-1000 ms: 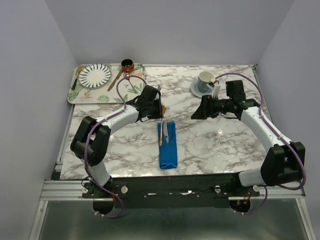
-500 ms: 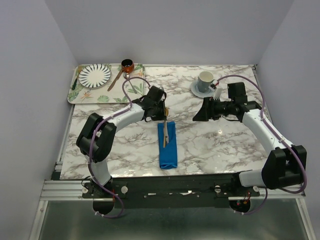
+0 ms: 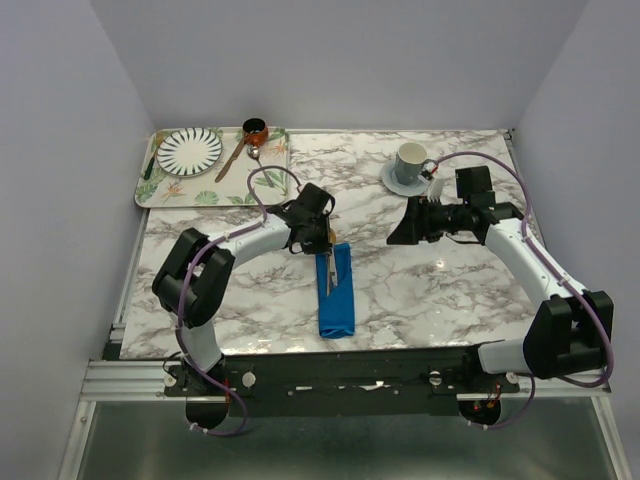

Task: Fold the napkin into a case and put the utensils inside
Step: Insert the fork into the folded napkin.

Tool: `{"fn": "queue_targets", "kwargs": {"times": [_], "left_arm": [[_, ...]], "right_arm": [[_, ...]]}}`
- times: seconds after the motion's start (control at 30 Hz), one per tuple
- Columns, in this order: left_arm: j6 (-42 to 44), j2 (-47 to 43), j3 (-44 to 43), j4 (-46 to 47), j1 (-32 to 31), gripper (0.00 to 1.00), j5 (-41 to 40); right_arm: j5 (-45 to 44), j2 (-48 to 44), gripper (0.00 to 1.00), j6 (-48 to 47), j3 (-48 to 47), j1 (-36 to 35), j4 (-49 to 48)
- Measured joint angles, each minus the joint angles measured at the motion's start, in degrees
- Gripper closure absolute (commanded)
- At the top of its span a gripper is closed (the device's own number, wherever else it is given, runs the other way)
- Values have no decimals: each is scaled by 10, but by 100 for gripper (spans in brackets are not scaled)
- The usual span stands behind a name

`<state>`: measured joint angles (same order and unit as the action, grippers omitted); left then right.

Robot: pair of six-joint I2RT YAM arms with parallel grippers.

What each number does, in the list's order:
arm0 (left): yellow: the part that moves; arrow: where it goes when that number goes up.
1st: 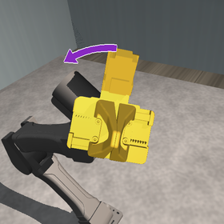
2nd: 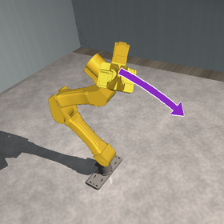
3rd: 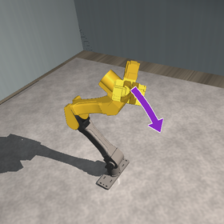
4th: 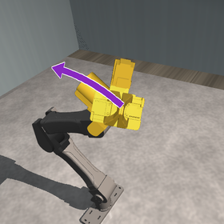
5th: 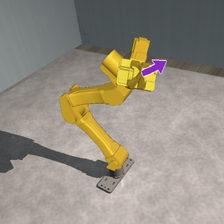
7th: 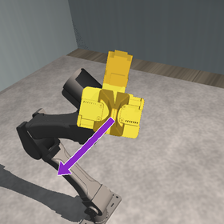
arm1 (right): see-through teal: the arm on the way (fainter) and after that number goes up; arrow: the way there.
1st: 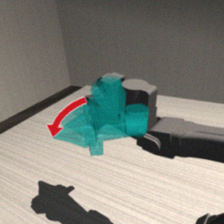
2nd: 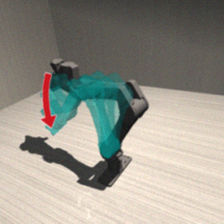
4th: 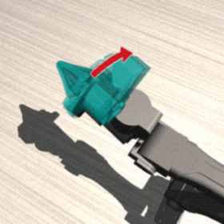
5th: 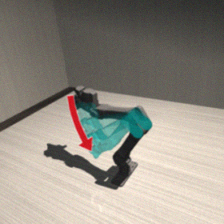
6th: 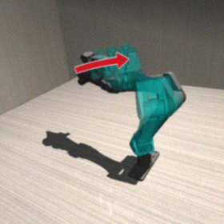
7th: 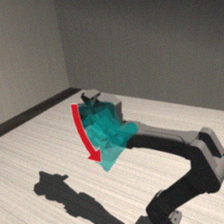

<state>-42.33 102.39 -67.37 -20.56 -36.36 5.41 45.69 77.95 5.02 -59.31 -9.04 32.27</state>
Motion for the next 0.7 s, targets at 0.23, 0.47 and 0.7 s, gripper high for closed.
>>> {"fn": "queue_targets", "kwargs": {"times": [0.23,0.47,0.7], "left_arm": [[-12,-17,12,-6,-3,100,-1],[-23,-30,29,-16,-10,100,-5],[-32,-30,35,-23,-12,99,-5]], "right_arm": [[0,0,22,-2,0,0,5],[0,0,22,-2,4,1,5],[0,0,22,-2,7,1,6]]}}
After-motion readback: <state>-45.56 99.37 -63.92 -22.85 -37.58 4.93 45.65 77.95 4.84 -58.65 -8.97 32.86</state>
